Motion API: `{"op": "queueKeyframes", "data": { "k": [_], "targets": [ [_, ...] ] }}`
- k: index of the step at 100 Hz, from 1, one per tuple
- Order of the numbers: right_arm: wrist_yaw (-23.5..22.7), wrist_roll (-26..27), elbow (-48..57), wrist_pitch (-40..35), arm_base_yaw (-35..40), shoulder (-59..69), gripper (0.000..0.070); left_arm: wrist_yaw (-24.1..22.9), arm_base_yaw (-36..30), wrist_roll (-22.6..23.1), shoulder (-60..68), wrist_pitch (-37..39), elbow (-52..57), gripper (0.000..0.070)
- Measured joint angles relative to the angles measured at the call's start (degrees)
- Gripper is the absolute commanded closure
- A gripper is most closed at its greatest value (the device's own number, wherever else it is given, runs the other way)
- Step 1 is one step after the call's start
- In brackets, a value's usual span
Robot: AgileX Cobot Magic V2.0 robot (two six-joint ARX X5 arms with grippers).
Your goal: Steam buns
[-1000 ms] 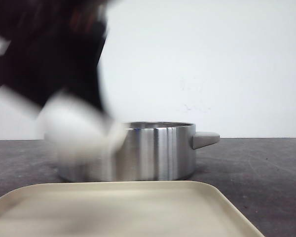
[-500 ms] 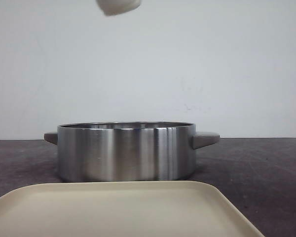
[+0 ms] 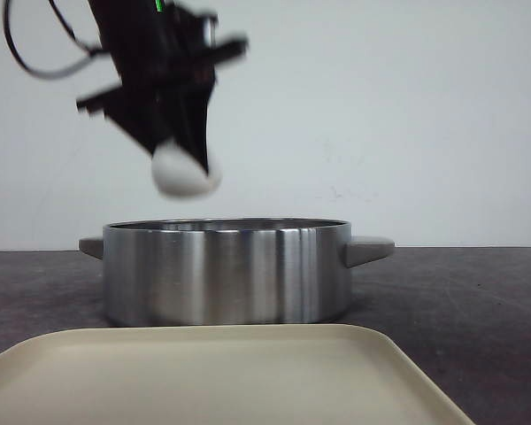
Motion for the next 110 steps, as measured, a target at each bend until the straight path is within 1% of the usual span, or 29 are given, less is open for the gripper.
{"op": "queueKeyframes", "data": {
  "k": [5, 17, 21, 26, 34, 37, 40, 43, 59, 68, 81, 87, 97, 102, 105, 110],
  "targets": [
    [0.0, 0.0, 0.0, -0.2, 0.0, 0.0, 0.0691, -0.3, 0.3, 0.3, 1.7, 0.0, 0.0, 0.0693],
    [0.0, 1.1, 0.0, -2.3, 0.0, 0.0, 0.0691, -0.5, 0.6, 0.4, 4.5, -0.2, 0.0, 0.0603],
    [0.0, 1.7, 0.0, -3.1, 0.0, 0.0, 0.0691, -0.5, 0.6, 0.4, 5.0, -0.1, 0.0, 0.0559],
    [0.0, 2.5, 0.0, -4.1, 0.0, 0.0, 0.0691, -0.5, 0.6, 0.4, 5.5, -0.1, 0.0, 0.047],
    [0.0, 3.7, 0.0, -5.3, 0.0, 0.0, 0.0691, -0.5, 0.6, 0.4, 5.6, 0.0, 0.0, 0.0265],
    [0.0, 4.2, 0.0, -5.7, 0.0, 0.0, 0.0691, -0.5, 0.6, 0.4, 5.6, 0.1, 0.0, 0.0198],
    [0.0, 4.5, 0.0, -6.0, 0.0, 0.0, 0.0691, -0.5, 0.6, 0.4, 5.6, 0.2, 0.0, 0.0156],
    [0.0, 4.9, 0.0, -6.1, 0.0, 0.0, 0.0691, -0.5, 0.6, 0.4, 5.6, 0.4, 0.0, 0.0136],
    [0.0, 5.7, 0.0, -6.1, 0.0, 0.0, 0.0691, -0.5, 0.6, 0.4, 5.6, -0.1, 0.0, 0.0133],
    [0.0, 5.8, 0.0, -6.1, 0.0, 0.0, 0.0691, -0.5, 0.6, 0.4, 5.6, -0.5, 0.0, 0.0086],
    [0.1, 5.8, 0.0, -6.1, 0.0, 0.0, 0.0691, -0.5, 0.6, 0.1, 5.6, -2.5, 0.5, 0.0099],
    [0.8, 5.8, 0.0, -6.1, 0.0, 0.0, 0.0691, -0.5, 0.6, -0.5, 5.6, -2.3, 1.4, 0.0107],
    [4.1, 5.8, 0.0, -6.2, 0.0, 0.0, 0.0691, -0.5, 0.5, -2.0, 2.7, 0.4, 1.5, 0.0112],
    [5.5, 5.8, 0.0, -6.4, 0.0, 0.0, 0.069, -0.5, 0.3, -3.0, -0.4, 2.0, 1.5, 0.014],
    [6.2, 5.8, 0.0, -6.4, 0.0, 0.0, 0.069, -0.6, 0.1, -3.5, -2.8, 3.3, 1.5, 0.0185],
    [6.9, 5.9, -0.1, -6.4, 0.0, 0.0, 0.069, -0.9, -0.4, -4.2, -7.5, 5.3, 1.5, 0.0288]
  ]
}}
